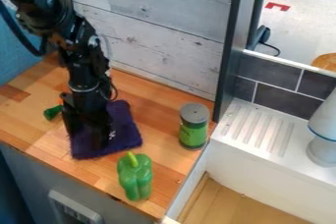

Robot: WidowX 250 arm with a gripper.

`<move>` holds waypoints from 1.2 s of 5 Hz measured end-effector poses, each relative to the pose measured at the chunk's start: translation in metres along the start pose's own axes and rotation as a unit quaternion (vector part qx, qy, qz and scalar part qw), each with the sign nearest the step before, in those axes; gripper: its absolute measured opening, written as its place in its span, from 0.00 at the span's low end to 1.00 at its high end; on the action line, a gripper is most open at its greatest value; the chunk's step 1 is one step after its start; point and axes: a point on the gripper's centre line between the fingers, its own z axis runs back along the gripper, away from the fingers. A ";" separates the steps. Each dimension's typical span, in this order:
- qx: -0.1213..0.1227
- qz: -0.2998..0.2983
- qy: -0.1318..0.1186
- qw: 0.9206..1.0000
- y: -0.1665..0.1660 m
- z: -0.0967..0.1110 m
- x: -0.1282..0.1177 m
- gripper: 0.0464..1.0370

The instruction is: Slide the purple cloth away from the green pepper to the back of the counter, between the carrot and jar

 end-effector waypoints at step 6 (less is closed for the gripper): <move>-0.023 0.049 -0.027 0.998 -0.003 -0.001 0.093 0.97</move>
